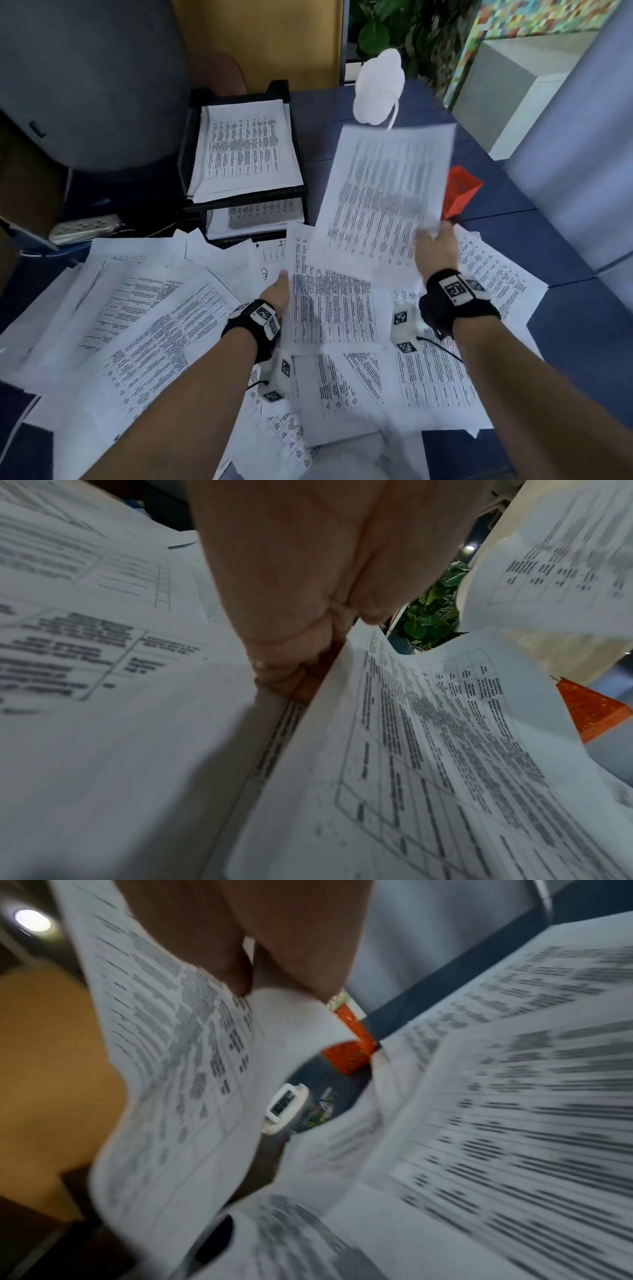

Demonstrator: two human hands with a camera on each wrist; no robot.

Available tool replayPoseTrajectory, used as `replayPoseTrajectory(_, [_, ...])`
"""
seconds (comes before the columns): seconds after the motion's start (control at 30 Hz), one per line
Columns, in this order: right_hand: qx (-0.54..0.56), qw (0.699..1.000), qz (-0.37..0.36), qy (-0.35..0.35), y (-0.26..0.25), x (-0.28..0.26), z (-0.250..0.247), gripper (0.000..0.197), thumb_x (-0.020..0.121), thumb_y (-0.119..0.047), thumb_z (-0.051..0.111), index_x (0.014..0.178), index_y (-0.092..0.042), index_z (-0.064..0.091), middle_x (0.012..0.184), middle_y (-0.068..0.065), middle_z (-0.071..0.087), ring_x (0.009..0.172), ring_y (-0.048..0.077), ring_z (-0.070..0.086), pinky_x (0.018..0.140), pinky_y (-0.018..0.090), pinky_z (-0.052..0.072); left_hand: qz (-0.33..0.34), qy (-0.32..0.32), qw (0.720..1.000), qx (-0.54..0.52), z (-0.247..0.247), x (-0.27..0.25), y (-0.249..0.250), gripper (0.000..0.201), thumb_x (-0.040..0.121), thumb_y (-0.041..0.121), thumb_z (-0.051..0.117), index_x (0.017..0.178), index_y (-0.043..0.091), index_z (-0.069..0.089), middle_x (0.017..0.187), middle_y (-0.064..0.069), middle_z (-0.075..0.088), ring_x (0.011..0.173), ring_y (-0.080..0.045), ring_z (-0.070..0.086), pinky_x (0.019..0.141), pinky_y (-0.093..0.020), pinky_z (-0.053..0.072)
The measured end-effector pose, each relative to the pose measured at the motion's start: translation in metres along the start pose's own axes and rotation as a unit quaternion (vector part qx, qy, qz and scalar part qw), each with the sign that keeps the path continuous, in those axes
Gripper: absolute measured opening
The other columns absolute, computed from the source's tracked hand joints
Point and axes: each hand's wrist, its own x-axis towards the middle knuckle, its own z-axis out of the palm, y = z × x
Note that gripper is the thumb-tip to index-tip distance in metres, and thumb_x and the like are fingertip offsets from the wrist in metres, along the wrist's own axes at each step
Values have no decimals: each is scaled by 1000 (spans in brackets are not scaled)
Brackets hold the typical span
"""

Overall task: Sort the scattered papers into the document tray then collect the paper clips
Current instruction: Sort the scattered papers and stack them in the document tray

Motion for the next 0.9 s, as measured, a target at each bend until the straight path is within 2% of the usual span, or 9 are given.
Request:
replayPoseTrajectory(0.2, [-182, 967, 88, -158, 59, -18, 1, 40, 92, -12, 53, 129, 2, 47, 130, 20, 52, 116, 34, 51, 94, 37, 40, -23, -19, 998, -52, -3, 5, -6, 81, 97, 58, 10, 133, -5, 47, 138, -23, 48, 125, -33, 47, 109, -36, 32])
replayPoseTrajectory(0.33, [-262, 927, 67, -260, 59, -28, 5, 22, 93, -18, 53, 109, -3, 56, 113, 12, 59, 107, 29, 53, 79, 30, 44, 0, -58, 997, -53, -4, 6, -6, 73, 97, 58, 26, 131, -2, 49, 135, -17, 51, 121, -31, 52, 104, -36, 38])
replayPoseTrajectory(0.4, [-291, 896, 78, -327, 55, -33, 12, 39, 98, -25, 44, 130, -2, 45, 132, 13, 50, 121, 29, 48, 96, 35, 42, 23, -68, 997, 29, -5, 1, -3, 64, 100, 48, 31, 126, -9, 48, 130, -21, 53, 108, -30, 56, 89, -31, 39])
replayPoseTrajectory(0.47, [-302, 879, 77, -361, 51, -37, 21, 31, 100, -26, 37, 119, -3, 46, 115, 12, 53, 104, 25, 53, 93, 36, 45, 40, -71, 993, 82, -5, 2, -5, 55, 98, 43, 41, 114, -8, 52, 112, -22, 59, 81, -21, 56, 71, -27, 37])
replayPoseTrajectory(0.53, [-323, 882, 76, -334, 51, -36, 23, 33, 102, -28, 32, 107, -2, 52, 98, 10, 57, 91, 24, 53, 83, 30, 41, 38, -61, 992, 105, -4, 3, -10, 41, 96, 37, 50, 114, 0, 51, 110, -17, 57, 92, -22, 56, 75, -27, 41])
replayPoseTrajectory(0.6, [-377, 892, 88, -234, 57, -28, 12, 35, 99, -29, 35, 109, -2, 54, 108, 16, 59, 98, 29, 56, 83, 31, 41, 29, -45, 992, 115, -4, 3, -12, 47, 94, 32, 52, 129, 2, 43, 126, -17, 52, 113, -29, 52, 88, -33, 43])
replayPoseTrajectory(0.67, [-431, 882, 135, -130, 68, -19, -6, 41, 88, -36, 47, 117, -8, 49, 118, 17, 54, 106, 33, 53, 90, 39, 47, 34, -38, 992, 116, -4, 3, -11, 46, 94, 29, 52, 129, 1, 42, 126, -17, 52, 112, -30, 52, 89, -33, 44])
replayPoseTrajectory(0.8, [-434, 861, 254, -78, 82, -9, -36, 101, 68, -64, 70, 141, -9, 27, 143, 22, 30, 131, 40, 32, 102, 56, 35, 34, -41, 991, 124, -3, 0, -7, 38, 96, 26, 49, 124, 1, 44, 108, -11, 51, 95, -23, 49, 79, -28, 42])
replayPoseTrajectory(0.9, [-451, 848, 272, -60, 95, 0, -49, 118, 59, -72, 72, 143, -6, 22, 146, 25, 26, 134, 41, 27, 107, 56, 31, 35, -41, 989, 137, -4, 0, -6, 41, 95, 29, 50, 126, 3, 42, 120, -15, 52, 104, -27, 52, 86, -31, 44])
